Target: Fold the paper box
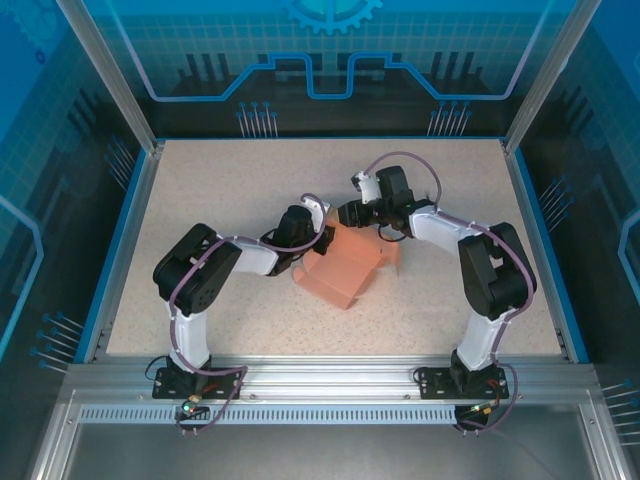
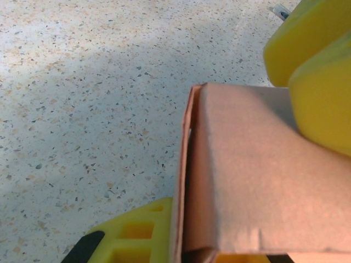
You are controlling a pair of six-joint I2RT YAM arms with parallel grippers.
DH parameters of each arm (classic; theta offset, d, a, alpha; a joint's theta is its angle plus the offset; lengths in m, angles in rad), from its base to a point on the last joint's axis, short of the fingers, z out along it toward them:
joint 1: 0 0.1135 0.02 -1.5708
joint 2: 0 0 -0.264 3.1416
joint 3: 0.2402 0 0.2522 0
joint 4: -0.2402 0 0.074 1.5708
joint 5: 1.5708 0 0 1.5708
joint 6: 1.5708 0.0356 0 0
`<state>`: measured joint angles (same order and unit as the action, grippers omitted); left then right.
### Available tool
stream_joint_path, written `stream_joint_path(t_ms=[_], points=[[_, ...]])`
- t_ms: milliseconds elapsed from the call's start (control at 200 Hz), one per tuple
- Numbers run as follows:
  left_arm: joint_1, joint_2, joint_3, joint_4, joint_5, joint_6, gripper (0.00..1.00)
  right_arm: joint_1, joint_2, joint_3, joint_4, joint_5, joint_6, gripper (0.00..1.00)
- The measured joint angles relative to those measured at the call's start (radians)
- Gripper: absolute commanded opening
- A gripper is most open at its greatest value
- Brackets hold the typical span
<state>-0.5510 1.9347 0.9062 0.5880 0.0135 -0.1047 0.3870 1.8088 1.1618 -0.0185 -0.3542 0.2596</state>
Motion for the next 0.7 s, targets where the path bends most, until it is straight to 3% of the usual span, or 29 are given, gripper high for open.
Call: stream_joint_path(t_ms=[380,700], points=[[-0.007,-0.013,0.001,-0.030,-0.098,0.006,0.04,-0.034,-0.142,-0.013,-0.100,0.013,-0.030,0.44],[-0.020,-0.016,0.027,-0.086,-0.198,-0.001,0.03,-0.048,-0.352,-0.137,-0.156,0.066,-0.045,0.46]])
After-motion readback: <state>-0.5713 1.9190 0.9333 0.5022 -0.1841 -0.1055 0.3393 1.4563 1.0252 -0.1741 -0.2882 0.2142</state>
